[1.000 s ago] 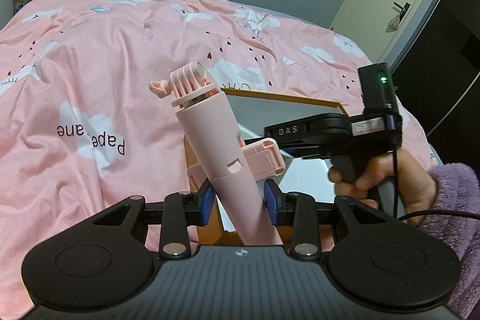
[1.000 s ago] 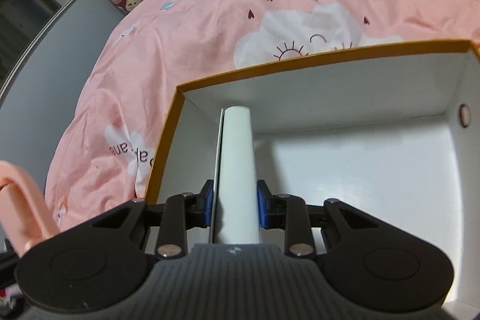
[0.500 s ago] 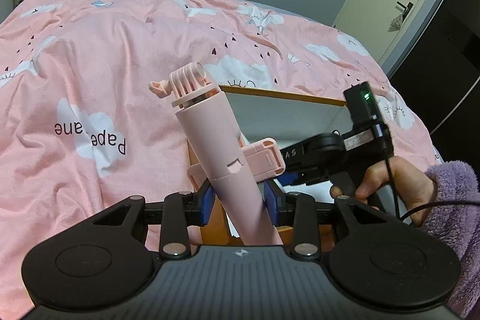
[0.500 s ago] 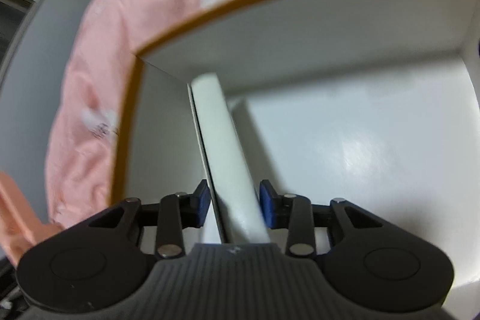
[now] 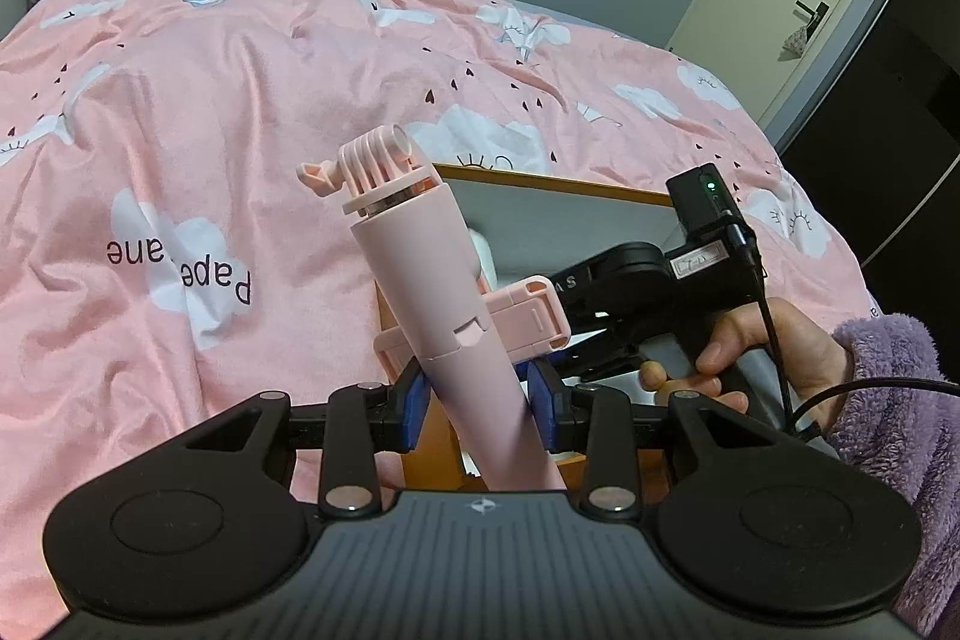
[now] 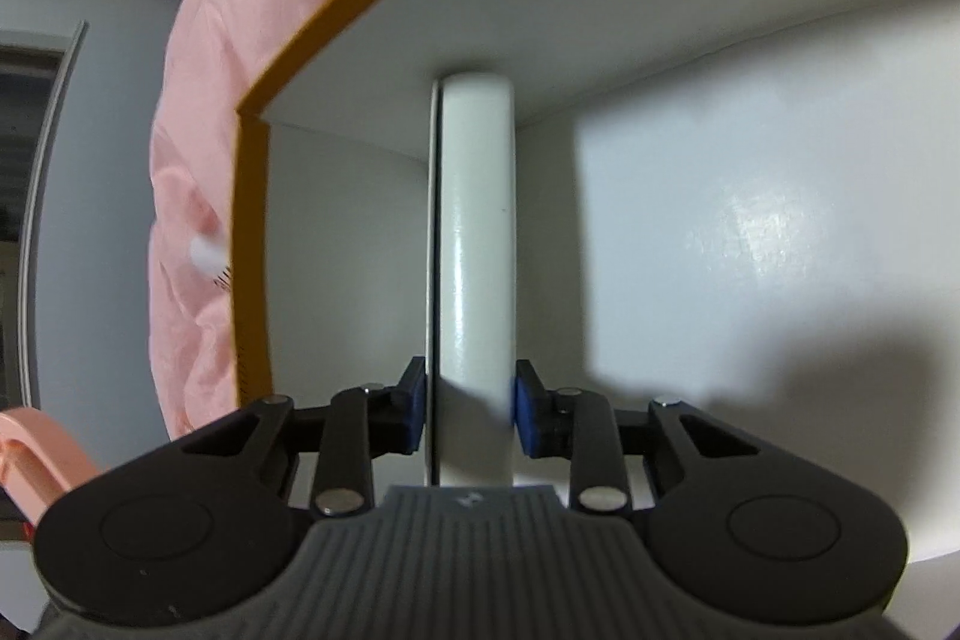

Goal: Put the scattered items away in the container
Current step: 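Lower the white box into the orange box and open the right gripper, then carry the pink selfie stick with the left gripper over the orange box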

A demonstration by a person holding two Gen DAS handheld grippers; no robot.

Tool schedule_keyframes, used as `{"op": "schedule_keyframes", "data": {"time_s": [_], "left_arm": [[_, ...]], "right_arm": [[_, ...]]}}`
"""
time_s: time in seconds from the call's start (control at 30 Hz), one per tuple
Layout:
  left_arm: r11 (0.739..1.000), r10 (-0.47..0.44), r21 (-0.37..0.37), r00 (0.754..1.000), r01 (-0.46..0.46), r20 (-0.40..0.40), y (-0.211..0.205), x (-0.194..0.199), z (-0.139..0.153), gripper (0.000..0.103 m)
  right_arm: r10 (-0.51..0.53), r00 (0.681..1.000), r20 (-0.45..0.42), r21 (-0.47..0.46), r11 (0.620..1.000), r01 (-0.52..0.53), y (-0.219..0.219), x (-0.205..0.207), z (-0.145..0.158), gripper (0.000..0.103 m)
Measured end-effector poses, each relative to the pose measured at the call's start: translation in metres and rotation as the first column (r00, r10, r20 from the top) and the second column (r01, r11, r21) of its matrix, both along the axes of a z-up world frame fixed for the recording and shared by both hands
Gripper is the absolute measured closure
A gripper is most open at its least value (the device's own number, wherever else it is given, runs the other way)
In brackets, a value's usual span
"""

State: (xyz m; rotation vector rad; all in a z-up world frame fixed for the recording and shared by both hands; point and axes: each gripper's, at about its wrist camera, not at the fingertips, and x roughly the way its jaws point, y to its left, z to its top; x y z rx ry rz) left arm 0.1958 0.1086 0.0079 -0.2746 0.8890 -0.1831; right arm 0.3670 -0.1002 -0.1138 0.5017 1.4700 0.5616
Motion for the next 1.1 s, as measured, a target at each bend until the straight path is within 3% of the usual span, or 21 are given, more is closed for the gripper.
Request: {"op": "schedule_keyframes", "data": {"time_s": [0.13, 0.43, 0.57, 0.7, 0.87, 1.1], "left_arm": [[1.000, 0.003, 0.003, 1.000, -0.003, -0.001, -0.001, 0.003, -0.002, 0.062], [1.000, -0.011, 0.004, 1.000, 0.011, 0.000, -0.006, 0.005, -0.001, 0.062], [1.000, -0.009, 0.006, 1.000, 0.009, -0.001, -0.004, 0.007, -0.001, 0.062], [1.000, -0.013, -0.010, 1.000, 0.013, -0.015, 0.000, 0.011, -0.003, 0.062], [0.999, -0.034, 0.007, 0.999, 0.035, -0.030, -0.003, 0.020, -0.004, 0.062], [0.996, -0.088, 0.030, 0.996, 0.089, -0.029, -0.019, 0.045, 0.002, 0.063]], "right_arm": [[0.044, 0.995, 0.094, -0.120, 0.992, -0.032, -0.002, 0.002, 0.018, 0.063], [0.121, 0.981, 0.149, -0.182, 0.979, -0.093, -0.004, 0.015, 0.024, 0.066], [0.165, 0.975, 0.146, -0.160, 0.977, -0.142, 0.009, 0.017, 0.019, 0.085], [0.210, 0.962, 0.176, -0.148, 0.972, -0.185, 0.018, 0.015, 0.015, 0.086], [0.295, 0.921, 0.256, -0.196, 0.948, -0.250, 0.026, 0.011, 0.020, 0.086], [0.259, 0.909, 0.327, -0.149, 0.964, -0.221, -0.005, 0.006, 0.054, 0.083]]}}
